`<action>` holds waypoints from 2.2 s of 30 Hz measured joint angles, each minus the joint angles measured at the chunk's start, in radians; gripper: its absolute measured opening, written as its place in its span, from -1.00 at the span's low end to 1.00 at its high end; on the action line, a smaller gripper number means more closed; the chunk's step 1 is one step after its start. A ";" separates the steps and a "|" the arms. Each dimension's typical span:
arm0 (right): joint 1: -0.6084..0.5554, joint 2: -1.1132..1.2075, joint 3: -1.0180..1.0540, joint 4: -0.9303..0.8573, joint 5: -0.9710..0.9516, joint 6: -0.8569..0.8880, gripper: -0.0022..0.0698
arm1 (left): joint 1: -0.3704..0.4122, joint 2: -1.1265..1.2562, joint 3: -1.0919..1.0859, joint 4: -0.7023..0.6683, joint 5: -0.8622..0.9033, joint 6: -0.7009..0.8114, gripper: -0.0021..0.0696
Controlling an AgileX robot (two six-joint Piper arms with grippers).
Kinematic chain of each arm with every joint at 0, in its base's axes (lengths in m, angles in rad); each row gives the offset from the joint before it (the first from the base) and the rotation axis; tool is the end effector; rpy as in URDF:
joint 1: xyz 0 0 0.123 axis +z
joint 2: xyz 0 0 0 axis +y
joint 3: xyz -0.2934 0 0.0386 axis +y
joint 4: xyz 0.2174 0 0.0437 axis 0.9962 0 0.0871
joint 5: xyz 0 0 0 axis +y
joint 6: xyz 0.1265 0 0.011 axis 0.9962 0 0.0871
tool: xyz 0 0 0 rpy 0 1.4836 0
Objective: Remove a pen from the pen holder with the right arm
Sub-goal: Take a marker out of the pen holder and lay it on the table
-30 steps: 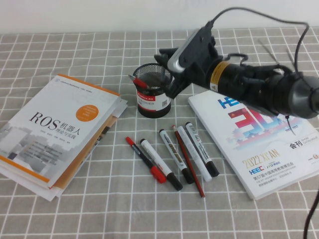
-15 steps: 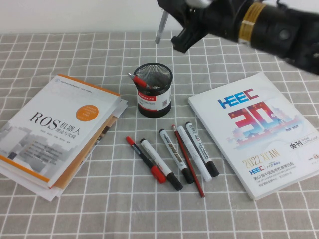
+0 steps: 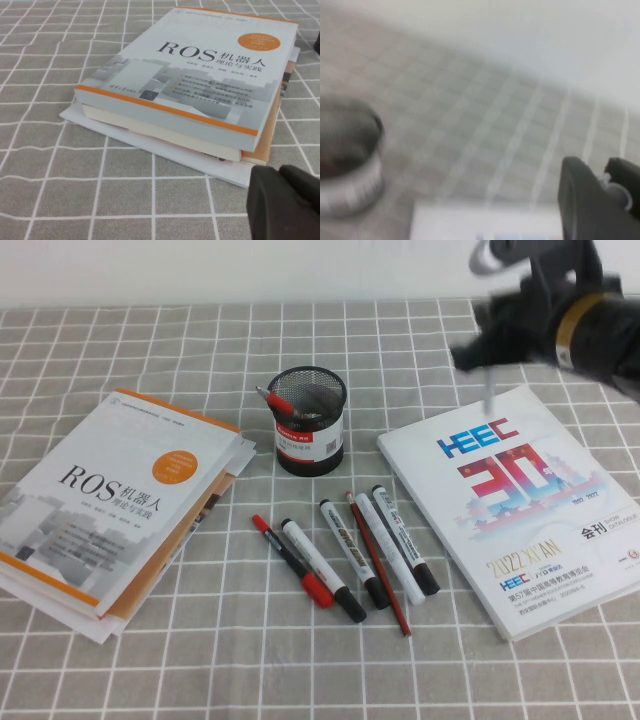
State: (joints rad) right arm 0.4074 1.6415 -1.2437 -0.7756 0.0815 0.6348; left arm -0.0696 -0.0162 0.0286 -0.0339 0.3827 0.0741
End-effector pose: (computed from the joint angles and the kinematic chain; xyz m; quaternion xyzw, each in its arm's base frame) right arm 0.3654 0.1497 0.3233 -0.2070 0.7982 0.0523 0.5633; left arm 0.0447 -0.0047 0.1593 0.0490 0.8056 -0.0131 0.5903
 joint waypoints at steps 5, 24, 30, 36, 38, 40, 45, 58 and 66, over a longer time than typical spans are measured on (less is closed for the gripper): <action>0.046 0.003 0.017 0.406 0.320 -0.365 -0.82 | 0.000 0.000 0.000 0.000 0.000 0.000 -0.95; 0.266 0.250 -0.332 1.079 0.745 -0.863 -0.82 | 0.000 0.000 0.000 0.000 0.000 0.000 -0.95; 0.313 0.372 -0.454 1.097 0.759 -0.876 -0.82 | 0.000 0.000 0.000 0.000 0.000 0.000 -0.95; 0.350 0.465 -0.568 1.105 0.769 -0.890 -0.82 | 0.000 0.000 0.000 0.000 0.000 0.000 -0.95; 0.351 0.499 -0.602 1.108 0.767 -0.890 -0.82 | 0.000 0.000 0.000 0.000 0.000 0.000 -0.95; 0.351 0.529 -0.625 1.111 0.765 -0.890 -0.82 | 0.000 0.000 0.000 0.000 0.000 0.000 -0.95; 0.351 0.586 -0.653 1.130 0.728 -0.890 -0.82 | 0.000 0.000 0.000 0.000 0.000 0.000 -0.95; 0.334 0.618 -0.655 1.120 0.683 -0.890 -0.25 | 0.000 0.000 0.000 0.000 0.000 0.000 -0.95; 0.333 0.496 -0.582 1.036 0.726 -0.871 -0.41 | 0.000 0.000 0.000 0.000 0.000 0.000 -0.95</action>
State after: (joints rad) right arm 0.7403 2.1374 -1.8262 0.2600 0.8077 -0.2362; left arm -0.0696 -0.0162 0.0286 -0.0339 0.3827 0.0741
